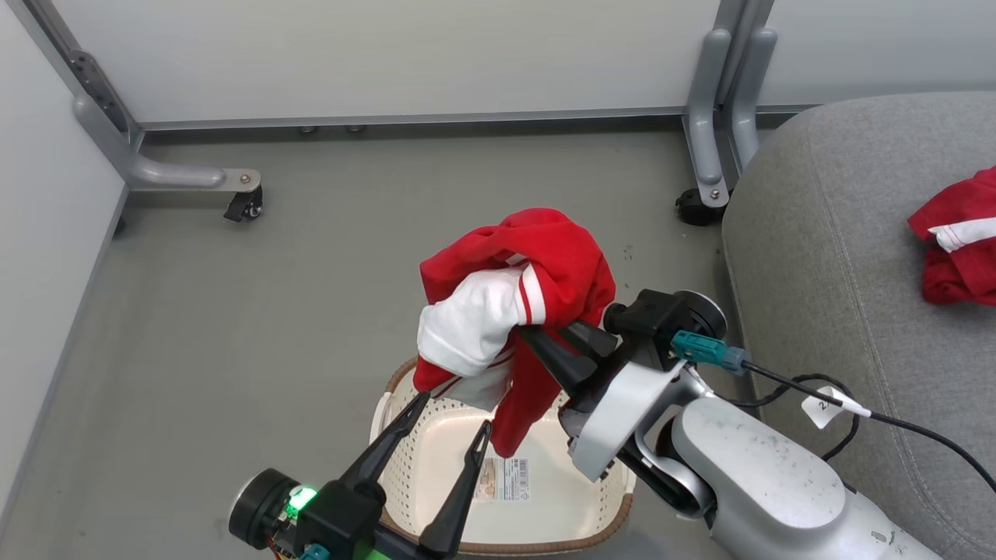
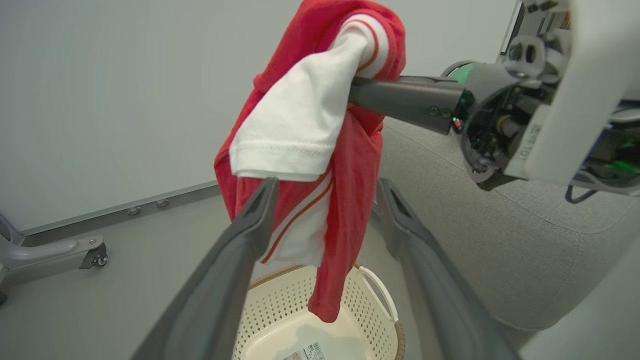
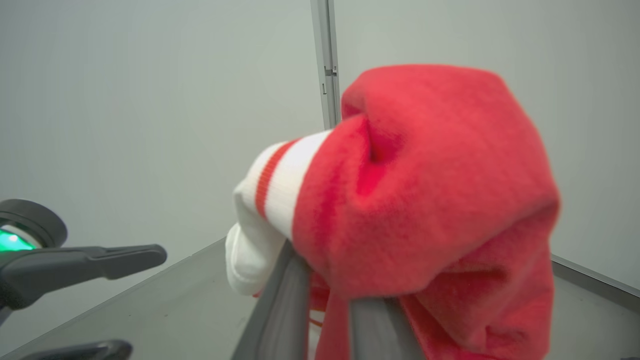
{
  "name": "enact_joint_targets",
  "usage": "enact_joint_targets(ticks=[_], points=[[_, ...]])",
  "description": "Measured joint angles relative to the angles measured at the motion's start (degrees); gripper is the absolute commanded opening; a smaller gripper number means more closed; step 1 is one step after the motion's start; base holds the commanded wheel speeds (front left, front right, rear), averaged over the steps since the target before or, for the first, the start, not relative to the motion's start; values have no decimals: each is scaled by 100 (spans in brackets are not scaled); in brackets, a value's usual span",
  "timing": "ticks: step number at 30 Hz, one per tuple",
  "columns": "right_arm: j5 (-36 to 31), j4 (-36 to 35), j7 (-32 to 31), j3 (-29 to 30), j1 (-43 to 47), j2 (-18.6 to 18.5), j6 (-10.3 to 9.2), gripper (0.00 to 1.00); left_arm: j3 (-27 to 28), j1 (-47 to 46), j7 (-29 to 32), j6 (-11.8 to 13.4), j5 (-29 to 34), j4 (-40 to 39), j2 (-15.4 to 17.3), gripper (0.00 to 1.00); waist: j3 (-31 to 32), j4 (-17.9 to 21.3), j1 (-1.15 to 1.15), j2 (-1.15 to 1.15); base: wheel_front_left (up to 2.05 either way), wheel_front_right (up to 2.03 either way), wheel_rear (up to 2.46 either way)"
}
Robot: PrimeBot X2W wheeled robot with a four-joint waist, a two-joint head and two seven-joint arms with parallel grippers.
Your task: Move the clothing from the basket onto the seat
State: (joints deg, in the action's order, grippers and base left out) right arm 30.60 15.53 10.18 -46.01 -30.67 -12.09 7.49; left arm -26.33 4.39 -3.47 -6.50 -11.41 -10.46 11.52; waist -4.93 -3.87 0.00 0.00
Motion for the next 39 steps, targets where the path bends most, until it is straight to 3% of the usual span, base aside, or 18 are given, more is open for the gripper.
enact_joint_targets(ticks=[8,16,27,39], points=[[-7,34,9,-1,-4,0,0,0,11,-19,-63,70,-1,79,0,100,-29,50,0,0,0,0,0],[-43,42,21,37,-51,9,0,0,-9,-130,-68,115,4,136,23,100,-93,369,0,0,0,0,0],[-110,79,151,350,-129,-27,0,0,-146,-467,-43,111,87,116,70,100,-288,1283,0,0,0,0,0],[-225,194,359,1122,45,-7,0,0,-224,-783,140,89,121,-22,224,100,-605,2484,0,0,0,0,0]])
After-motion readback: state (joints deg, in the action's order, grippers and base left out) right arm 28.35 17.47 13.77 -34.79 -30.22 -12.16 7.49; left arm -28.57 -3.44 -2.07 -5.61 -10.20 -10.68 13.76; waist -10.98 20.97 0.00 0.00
